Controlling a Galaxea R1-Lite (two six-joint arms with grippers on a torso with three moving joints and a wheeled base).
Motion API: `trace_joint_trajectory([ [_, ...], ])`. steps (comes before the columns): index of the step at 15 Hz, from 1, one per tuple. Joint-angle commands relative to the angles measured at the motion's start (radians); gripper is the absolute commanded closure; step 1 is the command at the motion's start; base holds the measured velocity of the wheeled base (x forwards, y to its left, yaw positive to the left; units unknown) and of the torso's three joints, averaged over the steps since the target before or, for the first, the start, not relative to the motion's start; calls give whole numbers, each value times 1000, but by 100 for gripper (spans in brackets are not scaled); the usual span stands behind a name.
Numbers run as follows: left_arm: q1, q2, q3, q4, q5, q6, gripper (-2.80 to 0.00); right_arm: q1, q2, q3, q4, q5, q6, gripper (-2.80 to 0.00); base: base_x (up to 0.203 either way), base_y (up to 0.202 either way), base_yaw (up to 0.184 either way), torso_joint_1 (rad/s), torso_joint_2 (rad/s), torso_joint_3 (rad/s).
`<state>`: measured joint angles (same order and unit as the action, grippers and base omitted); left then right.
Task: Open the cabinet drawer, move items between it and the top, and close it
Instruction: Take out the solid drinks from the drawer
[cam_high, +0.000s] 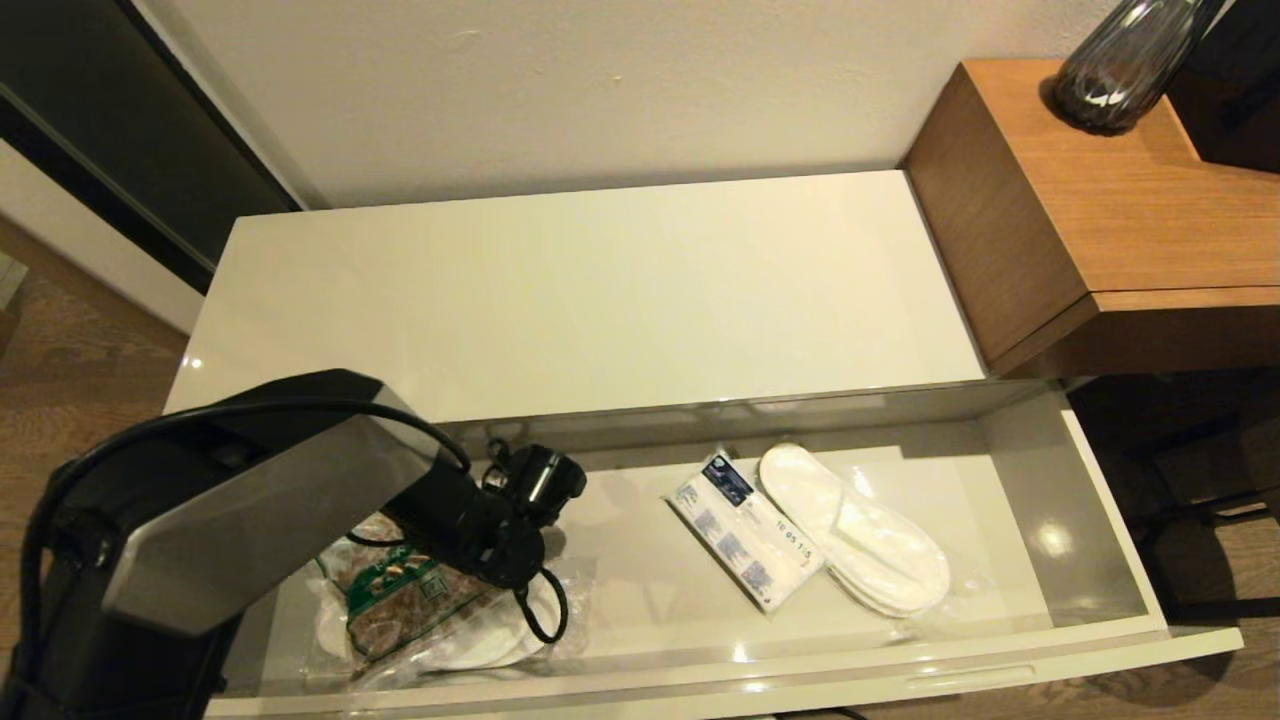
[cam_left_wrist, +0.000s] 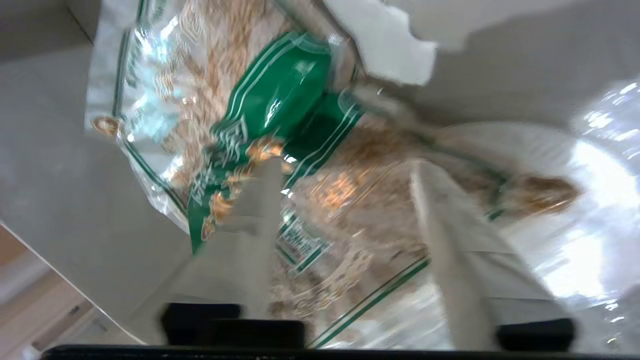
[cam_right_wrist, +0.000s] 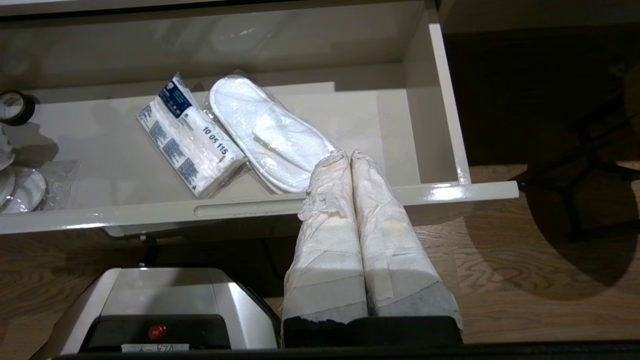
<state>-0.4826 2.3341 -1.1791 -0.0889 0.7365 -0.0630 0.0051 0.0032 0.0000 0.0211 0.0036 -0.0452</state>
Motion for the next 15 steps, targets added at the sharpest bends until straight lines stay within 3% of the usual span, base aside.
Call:
trace_joint_trajectory([
  [1,-21,36,-38,4,30,1,-280,1,1,2,0,-1,-1,0,0,0,0,0,0,0],
  [5,-77,61,-129,83,81,-11,-280,1,1,2,-1,1,-1,0,0,0,0,0,0,0],
  [7,-107,71,-178,188,119,-92,-280,1,1,2,0,0,-1,0,0,0,0,0,0,0],
  [10,-134,83,-313,473,135,-261,-280,1,1,2,0,1,-1,0,0,0,0,0,0,0],
  [15,-132,277,-578,1052,181,-742,-280,1,1,2,0,1,-1,0,0,0,0,0,0,0],
])
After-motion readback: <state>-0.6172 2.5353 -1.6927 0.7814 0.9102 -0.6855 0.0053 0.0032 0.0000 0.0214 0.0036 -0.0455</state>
